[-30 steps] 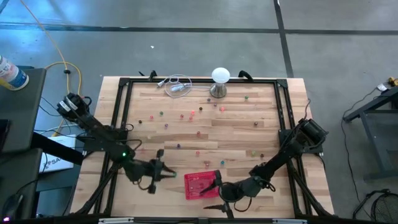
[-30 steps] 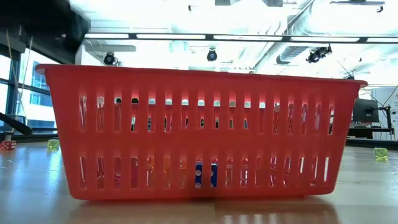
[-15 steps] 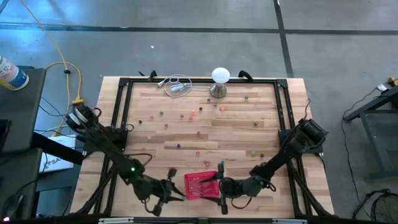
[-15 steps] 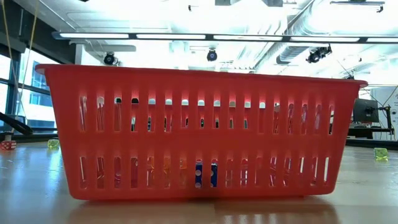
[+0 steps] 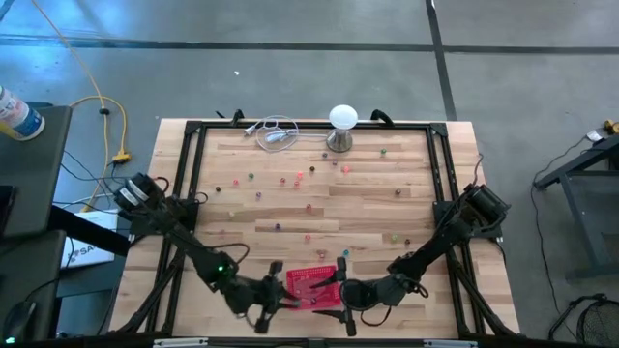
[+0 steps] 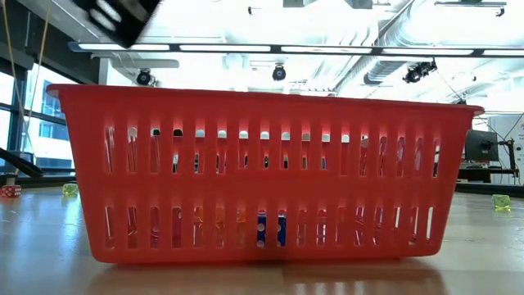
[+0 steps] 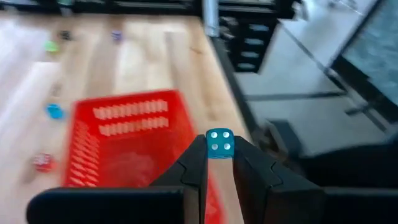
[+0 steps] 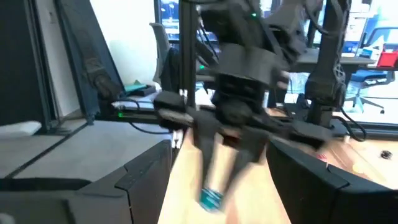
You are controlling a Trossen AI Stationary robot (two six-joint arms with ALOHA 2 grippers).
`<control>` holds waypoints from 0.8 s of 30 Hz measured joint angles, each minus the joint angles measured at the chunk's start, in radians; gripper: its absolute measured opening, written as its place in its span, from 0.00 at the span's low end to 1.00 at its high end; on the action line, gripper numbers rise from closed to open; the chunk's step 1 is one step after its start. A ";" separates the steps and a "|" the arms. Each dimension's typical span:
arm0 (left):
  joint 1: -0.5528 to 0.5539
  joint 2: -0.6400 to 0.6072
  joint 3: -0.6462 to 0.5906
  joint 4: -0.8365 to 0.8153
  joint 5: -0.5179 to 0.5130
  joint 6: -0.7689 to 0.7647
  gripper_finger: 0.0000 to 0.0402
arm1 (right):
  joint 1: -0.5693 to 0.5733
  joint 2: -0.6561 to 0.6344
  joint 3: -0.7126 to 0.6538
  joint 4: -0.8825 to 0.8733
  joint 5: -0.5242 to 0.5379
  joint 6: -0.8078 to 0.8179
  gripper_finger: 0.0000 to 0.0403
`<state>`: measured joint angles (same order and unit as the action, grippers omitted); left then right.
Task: Pick & Place Dice
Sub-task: Put the light blue dice into the red bin
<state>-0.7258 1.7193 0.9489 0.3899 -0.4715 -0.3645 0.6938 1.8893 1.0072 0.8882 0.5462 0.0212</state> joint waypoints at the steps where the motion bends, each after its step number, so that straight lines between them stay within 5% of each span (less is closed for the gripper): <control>1: 0.016 0.006 0.001 0.004 -0.004 -0.001 0.12 | 0.000 0.000 0.000 0.006 0.002 0.000 0.63; 15: 0.059 0.130 0.003 0.071 -0.023 -0.092 0.27 | 0.025 0.000 0.000 -0.052 -0.002 0.084 0.63; 24: 0.053 0.144 0.006 0.109 -0.034 -0.014 0.32 | 0.071 0.001 0.000 -0.110 -0.028 0.080 0.63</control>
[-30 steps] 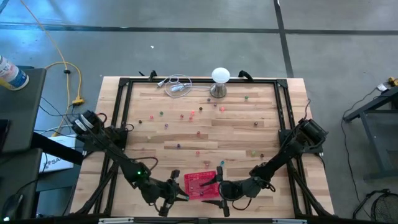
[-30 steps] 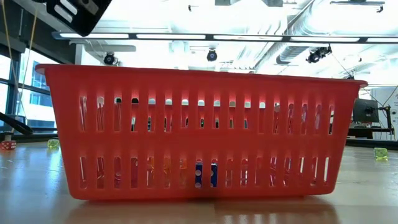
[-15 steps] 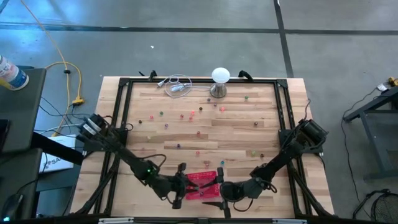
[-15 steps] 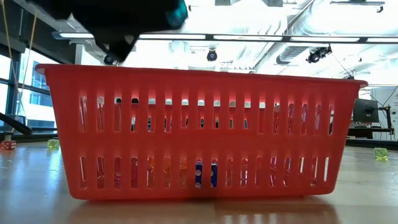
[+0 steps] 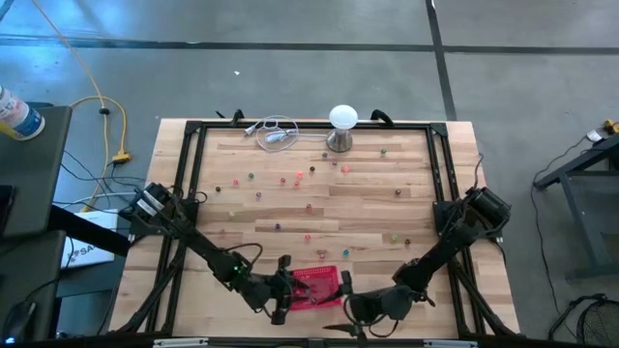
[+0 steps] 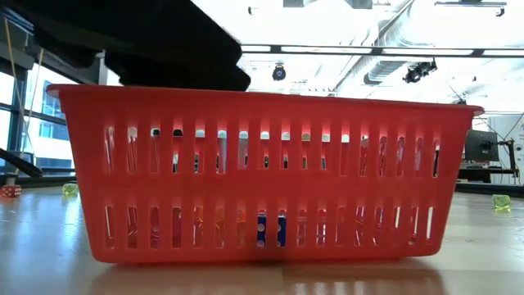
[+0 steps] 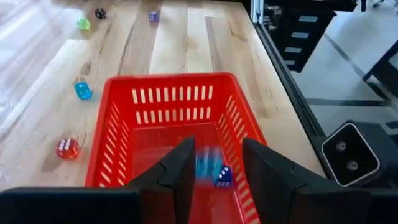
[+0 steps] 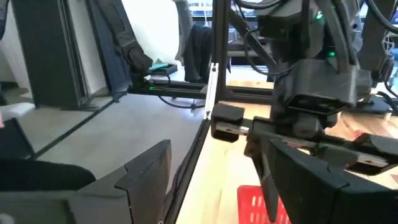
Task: Pick & Place Dice
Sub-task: Put the light blue dice into the red bin
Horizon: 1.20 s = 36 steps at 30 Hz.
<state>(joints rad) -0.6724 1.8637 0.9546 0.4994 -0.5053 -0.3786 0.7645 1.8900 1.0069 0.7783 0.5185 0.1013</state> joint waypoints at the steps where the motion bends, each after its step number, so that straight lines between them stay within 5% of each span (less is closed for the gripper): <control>1: 0.000 0.000 0.000 0.004 -0.002 0.002 0.32 | 0.003 0.000 0.000 -0.006 0.001 0.000 0.63; 18: 0.004 -0.003 -0.001 0.067 -0.003 0.031 0.32 | 0.038 -0.071 0.000 -0.264 0.106 -0.005 0.63; 23: 0.004 -0.008 -0.001 0.111 0.001 0.122 0.32 | 0.101 -0.179 0.000 -0.605 0.116 0.214 0.63; 30: 0.007 -0.068 -0.001 0.095 0.002 -0.009 0.32 | 0.153 -0.232 -0.001 -0.990 0.150 0.681 0.63; 36: -0.008 -0.123 -0.001 -0.012 0.004 0.014 0.32 | 0.140 -0.215 -0.076 -1.104 0.193 0.949 0.63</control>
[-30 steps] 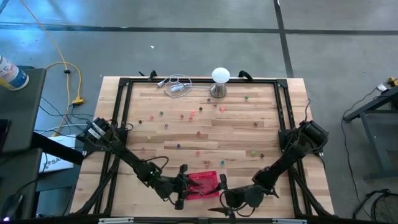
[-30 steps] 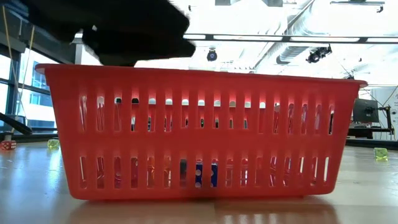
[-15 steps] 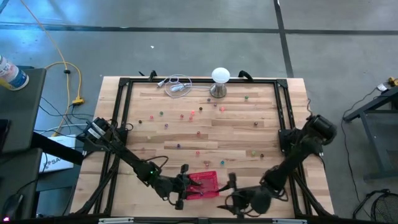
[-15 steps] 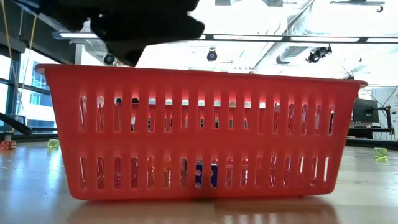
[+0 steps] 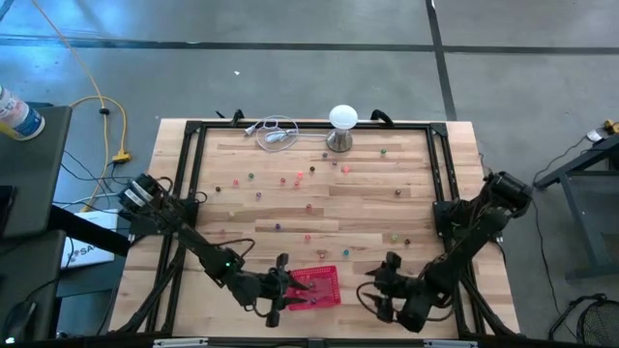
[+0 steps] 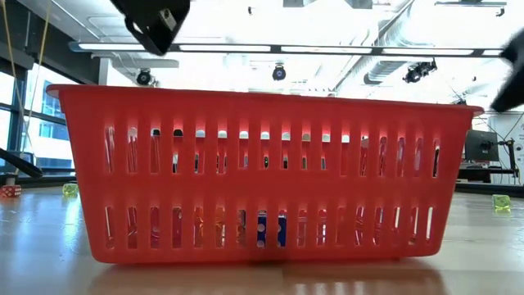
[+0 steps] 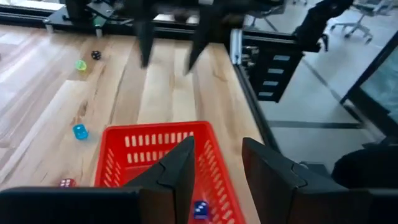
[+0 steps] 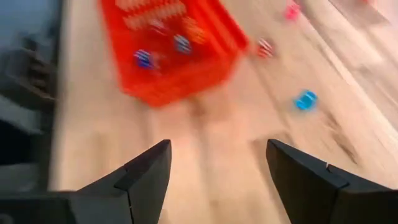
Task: Pick & Place Dice
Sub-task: Put the light blue dice into the red bin
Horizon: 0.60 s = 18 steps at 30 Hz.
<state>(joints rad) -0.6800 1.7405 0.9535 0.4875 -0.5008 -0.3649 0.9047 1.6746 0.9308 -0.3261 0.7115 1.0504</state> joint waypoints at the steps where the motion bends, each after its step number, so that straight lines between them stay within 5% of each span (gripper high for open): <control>1: 0.003 -0.016 0.000 -0.026 0.001 -0.005 0.32 | 0.001 0.003 -0.020 0.000 0.015 0.011 0.63; 7: 0.047 -0.103 0.000 -0.173 -0.002 0.048 0.32 | -0.028 0.016 -0.101 0.025 0.131 0.077 0.63; 18: 0.108 -0.166 0.000 -0.238 -0.001 0.036 0.32 | -0.145 0.017 -0.207 0.208 0.174 -0.022 0.63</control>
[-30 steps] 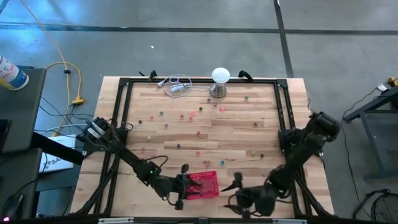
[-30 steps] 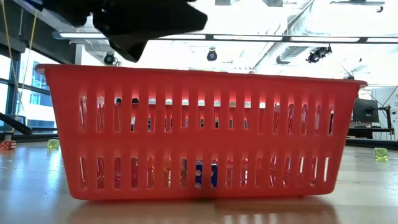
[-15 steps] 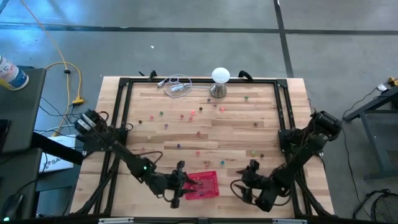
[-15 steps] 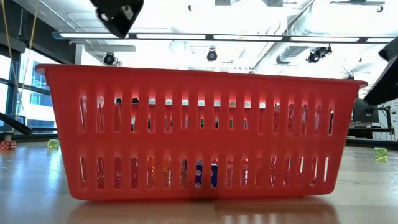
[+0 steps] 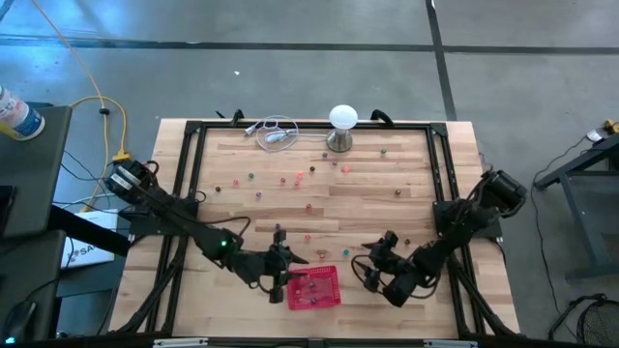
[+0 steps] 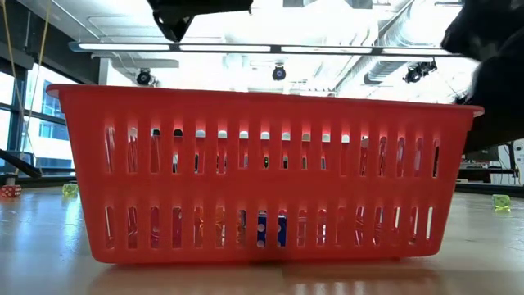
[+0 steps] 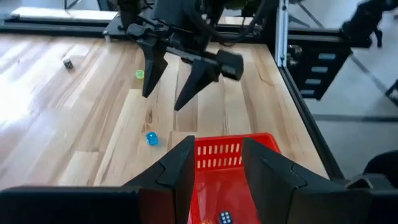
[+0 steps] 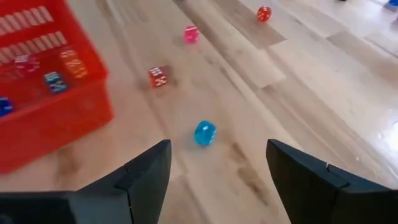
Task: Pick & Place Dice
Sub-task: Put the light blue dice into the red bin
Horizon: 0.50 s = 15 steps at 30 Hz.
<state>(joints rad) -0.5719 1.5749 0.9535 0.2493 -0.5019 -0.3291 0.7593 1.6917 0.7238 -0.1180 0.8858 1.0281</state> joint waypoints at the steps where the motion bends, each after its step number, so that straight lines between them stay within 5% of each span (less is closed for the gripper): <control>1: 0.002 0.000 0.000 -0.002 0.000 -0.028 0.32 | -0.008 0.000 -0.009 0.013 0.000 -0.005 0.63; 15: 0.000 0.005 0.000 -0.004 0.000 -0.045 0.32 | -0.007 0.001 -0.181 0.366 -0.132 -0.156 0.63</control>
<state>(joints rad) -0.5722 1.5799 0.9535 0.2455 -0.5015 -0.3744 0.7524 1.6928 0.5424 0.2477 0.7535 0.8719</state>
